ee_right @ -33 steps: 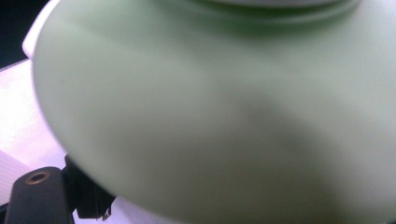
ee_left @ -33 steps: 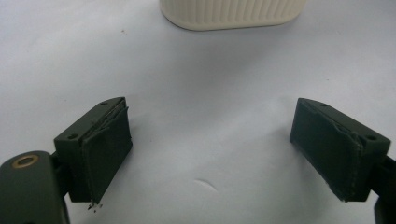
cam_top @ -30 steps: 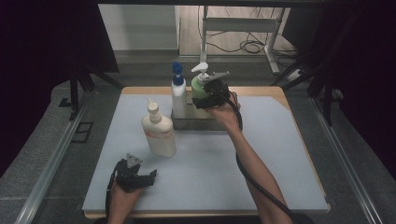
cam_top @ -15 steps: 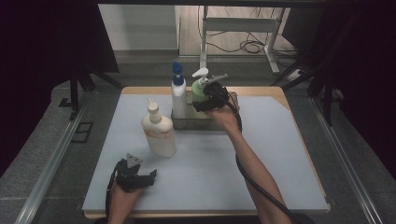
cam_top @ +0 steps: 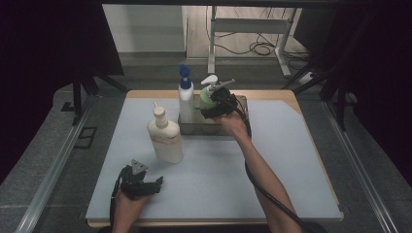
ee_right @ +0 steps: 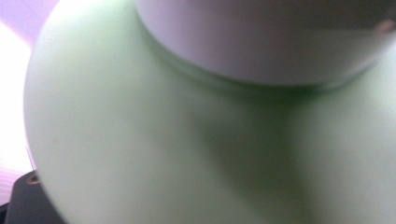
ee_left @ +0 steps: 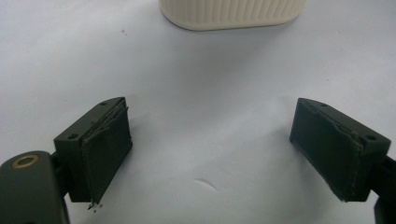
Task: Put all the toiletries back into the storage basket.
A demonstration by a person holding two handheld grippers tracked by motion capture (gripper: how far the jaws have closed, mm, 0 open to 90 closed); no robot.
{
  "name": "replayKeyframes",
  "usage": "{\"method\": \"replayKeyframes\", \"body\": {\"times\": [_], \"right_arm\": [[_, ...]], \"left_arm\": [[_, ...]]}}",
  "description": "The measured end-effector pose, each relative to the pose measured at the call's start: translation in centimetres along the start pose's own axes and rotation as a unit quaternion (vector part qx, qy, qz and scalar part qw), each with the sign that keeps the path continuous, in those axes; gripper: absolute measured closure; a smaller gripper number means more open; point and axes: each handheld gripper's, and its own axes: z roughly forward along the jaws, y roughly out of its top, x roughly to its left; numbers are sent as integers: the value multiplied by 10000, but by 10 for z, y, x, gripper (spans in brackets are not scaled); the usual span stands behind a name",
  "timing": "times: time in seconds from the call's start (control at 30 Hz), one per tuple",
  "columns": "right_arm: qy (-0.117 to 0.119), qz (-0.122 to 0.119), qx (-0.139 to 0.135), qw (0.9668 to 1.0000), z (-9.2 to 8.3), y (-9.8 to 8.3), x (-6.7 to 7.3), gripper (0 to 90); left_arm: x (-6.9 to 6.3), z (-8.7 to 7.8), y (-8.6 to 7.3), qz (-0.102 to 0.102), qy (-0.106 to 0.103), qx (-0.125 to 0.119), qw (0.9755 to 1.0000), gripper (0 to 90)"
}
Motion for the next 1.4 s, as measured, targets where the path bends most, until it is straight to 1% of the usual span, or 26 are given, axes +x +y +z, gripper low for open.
{"method": "replayKeyframes", "body": {"times": [0.1,0.33,0.47,0.57,0.7,0.87,0.93,0.97,1.07,1.17,1.27,1.4], "right_arm": [[-12,5,71,10000,3,-2,-1,121],[22,37,113,9999,4,-1,-2,120],[42,120,111,9999,5,-1,-3,116],[81,131,81,9998,6,-2,-4,114],[48,146,24,9999,8,-2,-3,113],[57,249,-116,9996,9,-5,-4,109],[52,300,-129,9995,10,-7,-6,107],[101,306,-153,9994,9,-8,-7,106],[111,288,-212,9993,9,-9,-7,100],[140,255,-255,9993,10,-11,-6,74],[200,197,-285,9992,11,-12,-6,37],[175,73,-286,9994,11,-14,-4,8]], "left_arm": [[0,0,0,2,2,0,10000,121],[0,0,0,3,4,5,10000,121],[0,0,0,5,7,6,10000,121],[0,0,0,4,6,6,10000,121],[0,0,0,4,8,6,10000,120],[0,0,0,3,7,5,10000,121],[0,0,0,5,7,5,10000,121],[0,0,0,4,9,3,10000,121],[0,0,0,4,8,3,10000,121],[0,0,0,3,8,3,10000,121],[0,0,0,4,8,3,10000,121],[0,0,0,4,9,2,10000,121]]}}
